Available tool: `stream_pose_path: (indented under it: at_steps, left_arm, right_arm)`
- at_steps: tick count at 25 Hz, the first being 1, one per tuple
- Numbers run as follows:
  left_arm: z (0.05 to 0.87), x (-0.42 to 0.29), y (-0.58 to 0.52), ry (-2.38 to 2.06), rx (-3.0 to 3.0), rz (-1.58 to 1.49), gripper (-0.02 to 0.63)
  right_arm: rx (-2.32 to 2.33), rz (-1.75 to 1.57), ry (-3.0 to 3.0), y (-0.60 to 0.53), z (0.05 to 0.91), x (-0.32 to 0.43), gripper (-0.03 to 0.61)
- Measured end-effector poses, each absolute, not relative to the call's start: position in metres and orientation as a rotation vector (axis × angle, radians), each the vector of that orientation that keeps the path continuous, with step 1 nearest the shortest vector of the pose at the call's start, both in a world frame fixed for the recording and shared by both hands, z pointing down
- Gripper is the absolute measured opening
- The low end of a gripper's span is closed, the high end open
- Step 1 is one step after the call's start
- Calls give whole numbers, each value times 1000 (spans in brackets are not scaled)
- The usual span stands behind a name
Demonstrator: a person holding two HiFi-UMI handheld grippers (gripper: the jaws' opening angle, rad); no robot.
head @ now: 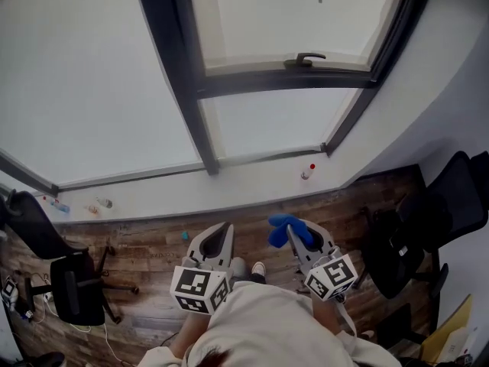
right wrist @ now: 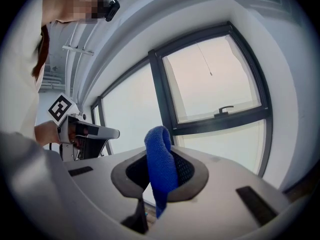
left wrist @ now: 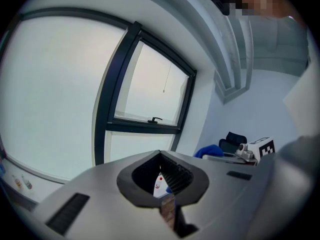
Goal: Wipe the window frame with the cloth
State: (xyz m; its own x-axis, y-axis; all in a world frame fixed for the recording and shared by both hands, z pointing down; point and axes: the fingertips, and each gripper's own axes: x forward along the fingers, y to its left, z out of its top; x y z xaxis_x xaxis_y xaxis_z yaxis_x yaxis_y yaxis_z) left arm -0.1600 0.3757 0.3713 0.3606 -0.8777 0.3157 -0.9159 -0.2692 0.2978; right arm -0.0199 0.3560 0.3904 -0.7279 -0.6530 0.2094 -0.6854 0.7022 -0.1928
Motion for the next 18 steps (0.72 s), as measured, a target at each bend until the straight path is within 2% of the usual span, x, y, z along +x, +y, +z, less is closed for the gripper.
stream_pose_path:
  at_steps: [8, 18]
  left_arm:
    - [384, -193, 331, -1626, 2124, 95, 5]
    - [372, -236, 227, -1528, 2209, 100, 5]
  right_arm:
    - [1056, 451, -2809, 302, 399, -41, 44]
    - [1051, 459, -2846, 209, 377, -106, 44]
